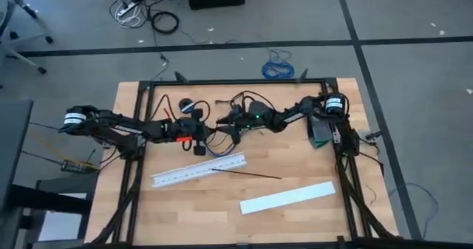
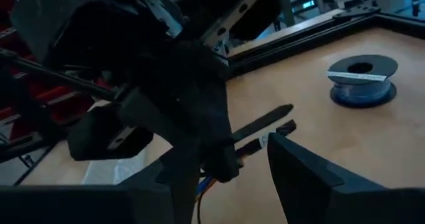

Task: Ziptie cables
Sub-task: Wrap the cable wires with the black zip tie

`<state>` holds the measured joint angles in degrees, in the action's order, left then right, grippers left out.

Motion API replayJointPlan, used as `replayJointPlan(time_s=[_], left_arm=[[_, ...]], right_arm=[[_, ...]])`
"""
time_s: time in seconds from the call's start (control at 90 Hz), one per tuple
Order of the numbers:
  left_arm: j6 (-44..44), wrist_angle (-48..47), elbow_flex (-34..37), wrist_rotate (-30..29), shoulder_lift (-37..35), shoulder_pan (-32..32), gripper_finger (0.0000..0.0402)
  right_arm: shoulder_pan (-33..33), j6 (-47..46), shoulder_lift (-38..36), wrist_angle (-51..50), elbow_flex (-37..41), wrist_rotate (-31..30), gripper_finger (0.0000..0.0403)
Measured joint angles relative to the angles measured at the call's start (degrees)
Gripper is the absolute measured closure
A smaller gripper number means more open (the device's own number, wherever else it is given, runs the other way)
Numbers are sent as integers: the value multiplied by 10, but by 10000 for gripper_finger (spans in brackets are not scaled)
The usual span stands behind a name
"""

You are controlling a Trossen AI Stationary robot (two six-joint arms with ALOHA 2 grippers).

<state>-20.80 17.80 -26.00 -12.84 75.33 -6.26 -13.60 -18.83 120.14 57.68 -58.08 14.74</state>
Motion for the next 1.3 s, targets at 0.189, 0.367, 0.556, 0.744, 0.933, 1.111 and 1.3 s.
replayJointPlan(time_s=[0.189,0.367,0.556,0.744,0.933,1.111,1.3], left_arm=[[0,1,0,0,0,0,401],[0,0,0,0,0,0,402],[0,0,0,0,0,0,401],[1,0,0,-24,0,0,387],[32,-8,0,-25,0,0,344],[49,-55,-6,-9,0,0,299],[44,-85,-15,-20,0,0,281]], right_arm=[[1,7,0,8,0,-2,282],[7,28,0,11,0,-2,347],[15,53,-1,16,0,-5,398],[20,65,-1,15,0,-23,402],[20,65,-1,2,0,-23,402],[20,65,-1,-22,1,-34,402],[20,64,-1,-21,1,-33,402]])
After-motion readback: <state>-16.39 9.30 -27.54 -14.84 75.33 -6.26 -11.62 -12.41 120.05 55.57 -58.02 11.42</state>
